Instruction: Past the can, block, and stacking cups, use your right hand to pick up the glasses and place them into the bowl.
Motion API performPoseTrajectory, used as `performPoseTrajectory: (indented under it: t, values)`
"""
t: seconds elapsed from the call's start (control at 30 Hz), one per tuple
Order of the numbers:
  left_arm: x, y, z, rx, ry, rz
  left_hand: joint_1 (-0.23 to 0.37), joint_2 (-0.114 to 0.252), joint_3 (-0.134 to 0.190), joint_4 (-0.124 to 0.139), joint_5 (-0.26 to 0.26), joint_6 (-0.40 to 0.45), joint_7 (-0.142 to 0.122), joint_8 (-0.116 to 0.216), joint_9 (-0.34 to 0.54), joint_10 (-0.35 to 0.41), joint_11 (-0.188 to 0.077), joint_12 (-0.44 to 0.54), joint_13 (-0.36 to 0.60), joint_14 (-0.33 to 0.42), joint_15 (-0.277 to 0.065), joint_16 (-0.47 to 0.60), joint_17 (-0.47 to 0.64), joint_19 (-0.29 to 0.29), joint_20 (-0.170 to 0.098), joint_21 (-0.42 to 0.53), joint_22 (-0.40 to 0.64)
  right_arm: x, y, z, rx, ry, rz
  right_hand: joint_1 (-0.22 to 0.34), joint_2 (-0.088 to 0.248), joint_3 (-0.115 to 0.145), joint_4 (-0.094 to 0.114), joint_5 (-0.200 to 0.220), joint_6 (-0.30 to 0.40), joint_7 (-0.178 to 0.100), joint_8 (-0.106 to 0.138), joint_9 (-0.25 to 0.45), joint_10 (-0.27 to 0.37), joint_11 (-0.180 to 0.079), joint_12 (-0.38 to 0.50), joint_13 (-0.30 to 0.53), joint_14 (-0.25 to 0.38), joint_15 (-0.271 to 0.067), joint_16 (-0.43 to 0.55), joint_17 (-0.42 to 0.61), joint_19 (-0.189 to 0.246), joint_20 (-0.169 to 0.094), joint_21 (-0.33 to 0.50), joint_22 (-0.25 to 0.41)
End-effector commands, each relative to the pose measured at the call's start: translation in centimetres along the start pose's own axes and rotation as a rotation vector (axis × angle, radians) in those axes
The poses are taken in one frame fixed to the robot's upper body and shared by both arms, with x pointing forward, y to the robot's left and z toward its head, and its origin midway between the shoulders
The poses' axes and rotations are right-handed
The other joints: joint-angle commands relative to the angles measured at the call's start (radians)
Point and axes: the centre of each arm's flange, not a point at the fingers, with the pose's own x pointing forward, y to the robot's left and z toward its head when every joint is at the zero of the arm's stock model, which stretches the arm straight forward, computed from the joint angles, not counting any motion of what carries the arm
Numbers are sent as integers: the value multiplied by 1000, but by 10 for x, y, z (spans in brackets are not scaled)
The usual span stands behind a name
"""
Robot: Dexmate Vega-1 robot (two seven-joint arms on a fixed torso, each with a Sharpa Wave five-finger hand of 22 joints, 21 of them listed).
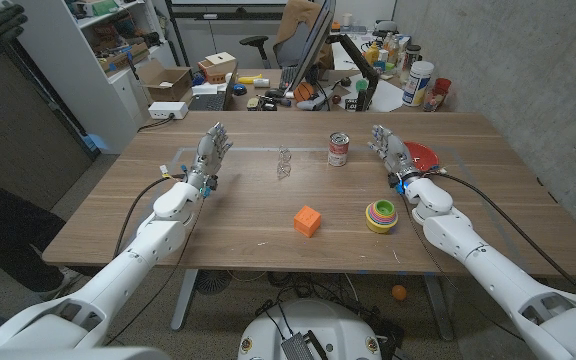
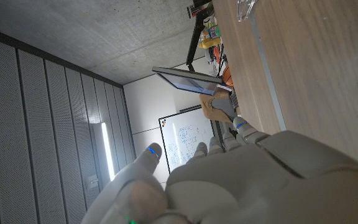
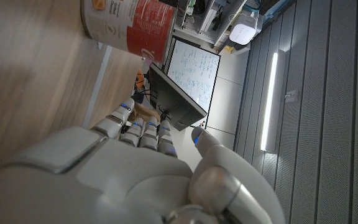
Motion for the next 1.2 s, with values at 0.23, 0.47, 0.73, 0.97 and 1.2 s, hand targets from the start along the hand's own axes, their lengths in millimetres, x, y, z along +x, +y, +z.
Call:
performPoseTrajectory:
  t: [0.23,0.47,0.73,0.97,1.2]
  values:
    - [-14,27,18,24,-34,3,1,123,8,1,6,-6,1,10,3,-63,-1,11,4,-68,4,7,2,1,8,6,4,12,33,12,-46,-26,31,5,65,9,1,4,27,1,13,3,31,8,14,3,12,-42,11,2,16,-88,10,5]
    - [-21,18,26,38,-56,16,2,123,9,0,7,7,5,13,3,-47,3,16,5,-55,8,11,1,14,12,9,4,15,15,25,-98,-51,45,15,58,16,-16,3,46,12,17,4,56,27,20,4,41,-21,17,-3,31,-73,15,5]
    - [-31,4,28,47,-63,24,3,122,9,-1,8,25,12,17,4,-28,5,22,5,-42,13,13,1,28,18,12,4,24,-8,50,-173,-79,85,105,7,33,-137,-18,51,50,13,4,72,65,15,3,75,28,1,-21,64,-15,17,3]
    - [-40,-4,31,56,-72,24,3,120,10,-1,9,41,20,20,4,-4,7,28,5,-22,22,16,1,42,27,15,4,31,-13,75,-249,-115,127,163,-39,28,-231,-30,67,56,17,6,95,81,17,6,125,68,3,-20,97,45,19,4]
    - [-49,-11,35,62,-81,22,3,119,10,-2,9,51,20,21,4,10,8,31,6,-12,25,18,1,50,31,17,4,39,-9,100,-387,-134,191,177,-51,24,-256,-33,74,51,18,7,101,80,18,8,141,83,4,-18,102,80,19,6]
